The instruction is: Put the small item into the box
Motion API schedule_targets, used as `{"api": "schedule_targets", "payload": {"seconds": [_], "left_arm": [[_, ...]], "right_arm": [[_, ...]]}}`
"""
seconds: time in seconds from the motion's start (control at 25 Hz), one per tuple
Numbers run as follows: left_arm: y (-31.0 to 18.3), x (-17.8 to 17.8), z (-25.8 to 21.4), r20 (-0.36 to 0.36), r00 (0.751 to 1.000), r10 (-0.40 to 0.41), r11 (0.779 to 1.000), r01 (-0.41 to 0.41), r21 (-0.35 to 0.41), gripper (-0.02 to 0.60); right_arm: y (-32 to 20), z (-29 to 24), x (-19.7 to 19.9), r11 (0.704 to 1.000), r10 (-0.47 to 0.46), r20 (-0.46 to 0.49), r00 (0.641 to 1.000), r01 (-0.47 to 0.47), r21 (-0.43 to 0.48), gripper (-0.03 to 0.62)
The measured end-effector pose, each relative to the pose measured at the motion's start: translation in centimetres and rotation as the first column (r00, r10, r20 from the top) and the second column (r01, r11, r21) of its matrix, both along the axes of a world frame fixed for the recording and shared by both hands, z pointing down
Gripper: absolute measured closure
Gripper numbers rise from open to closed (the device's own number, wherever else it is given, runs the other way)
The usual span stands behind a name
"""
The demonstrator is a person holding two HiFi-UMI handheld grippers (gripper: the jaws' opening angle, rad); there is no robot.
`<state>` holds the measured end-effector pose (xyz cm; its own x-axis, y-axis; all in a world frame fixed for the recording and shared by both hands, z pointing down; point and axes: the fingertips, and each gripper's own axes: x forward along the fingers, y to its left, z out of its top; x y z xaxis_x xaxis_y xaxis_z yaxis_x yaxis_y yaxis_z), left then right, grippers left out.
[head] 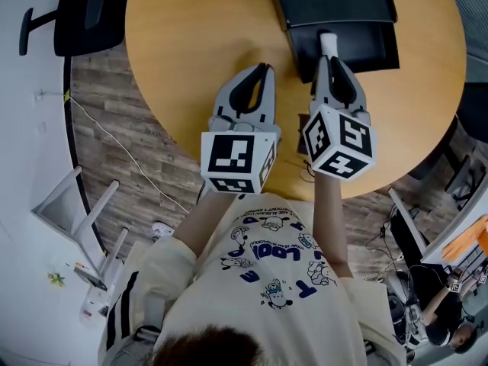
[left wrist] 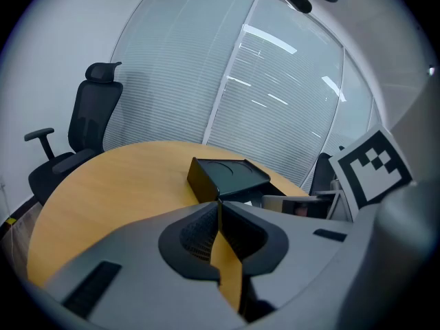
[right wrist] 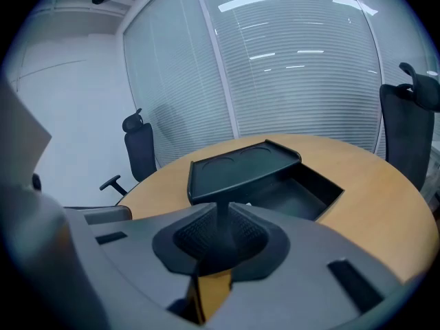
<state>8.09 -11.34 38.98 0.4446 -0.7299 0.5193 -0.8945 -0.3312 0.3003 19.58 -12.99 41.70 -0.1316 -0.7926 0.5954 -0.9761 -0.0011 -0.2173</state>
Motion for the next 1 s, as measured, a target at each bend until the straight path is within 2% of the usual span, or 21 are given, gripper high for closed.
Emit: {"api": "schedule_targets", "payload": {"seconds": [0.52,1.0], "left_arm": [[0.1,-1.2,-4.3,-0.018,0.999,0.044,0.994,-0.042,0.102,0.552],[1.4,-1.5,-8.6,-0.025,0.997,0.078,0.979,-0.072,0.193,0.552]], "right_arm": [[2.3,-4.5,-2.1,0.996,0.033,-0.013,0.999,-0.032,0.079,0.544],[4.6,-8.8,-3.9,0.987,0.044,-0.018,0.999,-0.040,0.156,0.549]]}}
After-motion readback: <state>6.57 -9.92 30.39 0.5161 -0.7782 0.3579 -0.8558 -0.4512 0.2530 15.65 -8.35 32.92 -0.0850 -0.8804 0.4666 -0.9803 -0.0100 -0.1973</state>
